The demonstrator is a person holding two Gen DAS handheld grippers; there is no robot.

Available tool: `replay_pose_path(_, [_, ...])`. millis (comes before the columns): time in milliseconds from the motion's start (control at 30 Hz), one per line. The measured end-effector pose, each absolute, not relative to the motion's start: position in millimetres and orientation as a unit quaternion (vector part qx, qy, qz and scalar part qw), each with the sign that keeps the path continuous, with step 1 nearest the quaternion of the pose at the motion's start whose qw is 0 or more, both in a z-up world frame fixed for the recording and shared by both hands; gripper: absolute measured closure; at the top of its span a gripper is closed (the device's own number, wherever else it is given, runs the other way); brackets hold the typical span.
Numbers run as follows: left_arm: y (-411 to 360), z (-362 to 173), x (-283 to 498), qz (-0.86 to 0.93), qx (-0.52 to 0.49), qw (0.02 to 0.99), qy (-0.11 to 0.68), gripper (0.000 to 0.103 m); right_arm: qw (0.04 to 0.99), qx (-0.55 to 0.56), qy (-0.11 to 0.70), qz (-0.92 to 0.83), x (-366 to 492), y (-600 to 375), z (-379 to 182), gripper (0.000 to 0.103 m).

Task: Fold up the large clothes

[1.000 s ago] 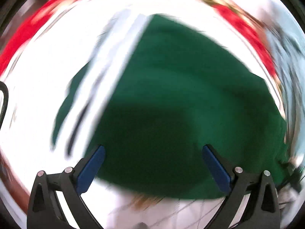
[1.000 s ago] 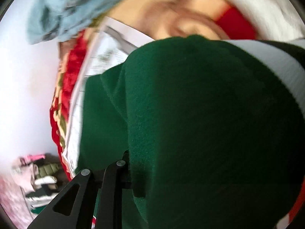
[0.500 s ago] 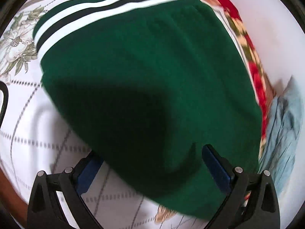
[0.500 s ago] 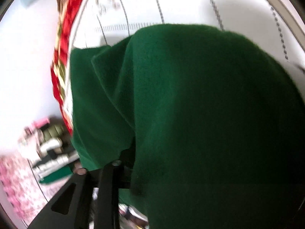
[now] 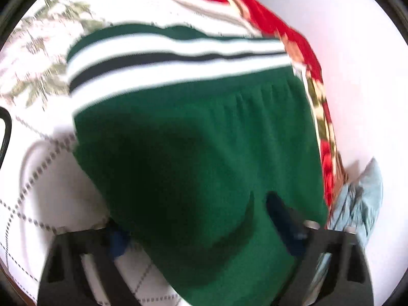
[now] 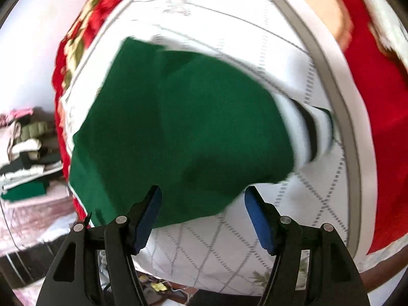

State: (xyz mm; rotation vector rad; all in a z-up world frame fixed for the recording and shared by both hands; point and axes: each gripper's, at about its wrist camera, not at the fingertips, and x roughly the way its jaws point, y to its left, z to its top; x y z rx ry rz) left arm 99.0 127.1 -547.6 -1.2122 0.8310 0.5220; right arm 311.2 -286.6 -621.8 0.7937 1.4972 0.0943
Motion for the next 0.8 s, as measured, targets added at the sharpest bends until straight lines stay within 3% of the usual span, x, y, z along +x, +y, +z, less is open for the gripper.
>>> replay_pose_path(67, [132,-545,98,0.249,-0.528,0.721,0.373,0.077,0.672,0.322,0.665,0.049,325,-265,-605,0.028])
replay_pose_path(167, [131,-530,103,0.234,-0.502,0.749,0.364,0.086,0.683,0.287,0.669,0.053,339,-227,-598,0.024])
replay_pose_path(400, [107,-466,112,0.150,-0.434,0.820,0.342,0.086,0.695,0.274,0.662,-0.065,290,-262,-578,0.024])
replay_pose_path(467, [117,-483,109,0.148,-0.444,0.812,0.347,0.082,0.684,0.295,0.661,-0.090,283,-277,-581,0.024])
replay_pose_path(567, [149,-534,104,0.152,-0.520,0.762,0.354,0.064,0.659,0.317,0.673,-0.113,274,-300,-592,0.024])
replay_pose_path(667, [174,-585,94,0.126,-0.617,0.706,0.325,0.060,0.659,0.316,0.672,-0.120,281,-299,-587,0.024])
replay_pose_path(800, [183,-582,117,0.128,-0.602,0.725,0.310,0.060,0.688,0.287,0.657,-0.110,289,-294,-568,0.024])
